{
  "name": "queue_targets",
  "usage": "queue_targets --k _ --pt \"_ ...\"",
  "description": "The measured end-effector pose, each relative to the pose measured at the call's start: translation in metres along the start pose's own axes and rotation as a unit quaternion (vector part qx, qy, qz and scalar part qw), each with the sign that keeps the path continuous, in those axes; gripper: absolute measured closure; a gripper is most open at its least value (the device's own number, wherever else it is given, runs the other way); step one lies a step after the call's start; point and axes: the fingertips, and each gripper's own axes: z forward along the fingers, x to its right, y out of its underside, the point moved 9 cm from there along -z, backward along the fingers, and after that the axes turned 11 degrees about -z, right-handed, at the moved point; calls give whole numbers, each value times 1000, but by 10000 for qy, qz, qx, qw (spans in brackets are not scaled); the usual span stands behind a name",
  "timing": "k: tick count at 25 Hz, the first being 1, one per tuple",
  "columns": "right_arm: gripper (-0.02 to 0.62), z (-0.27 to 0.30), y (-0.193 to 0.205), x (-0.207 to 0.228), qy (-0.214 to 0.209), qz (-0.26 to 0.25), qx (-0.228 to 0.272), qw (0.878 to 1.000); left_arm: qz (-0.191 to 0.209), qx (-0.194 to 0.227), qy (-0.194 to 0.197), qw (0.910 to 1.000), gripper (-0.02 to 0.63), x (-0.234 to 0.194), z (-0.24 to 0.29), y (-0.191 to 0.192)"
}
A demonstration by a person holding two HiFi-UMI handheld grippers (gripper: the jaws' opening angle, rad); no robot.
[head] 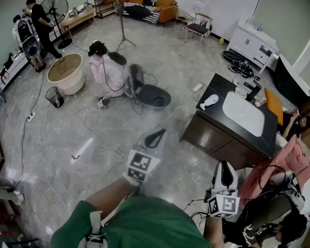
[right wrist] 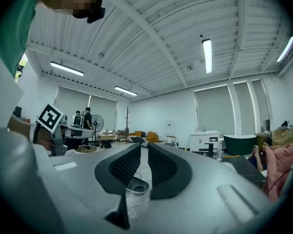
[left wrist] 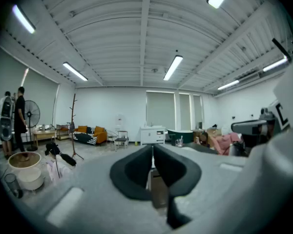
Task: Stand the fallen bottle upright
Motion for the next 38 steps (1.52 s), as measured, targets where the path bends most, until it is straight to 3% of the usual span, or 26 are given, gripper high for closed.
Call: queue_targets --k 11,19,27,38 --pt "546 -8 7 20 47 29 211 9998 37 100 55 9999 595 24 3 0" --pt "545 -31 7 33 216 140 103 9996 102 153 282 9994 494 53 1 -4" --pt "545 -54 27 52 29 150 103 9998 98 51 171 9998 489 86 -12 20" --pt "545 -20 45 76 98 297 -79 9995 48 -124 126 9998 489 71 33 33"
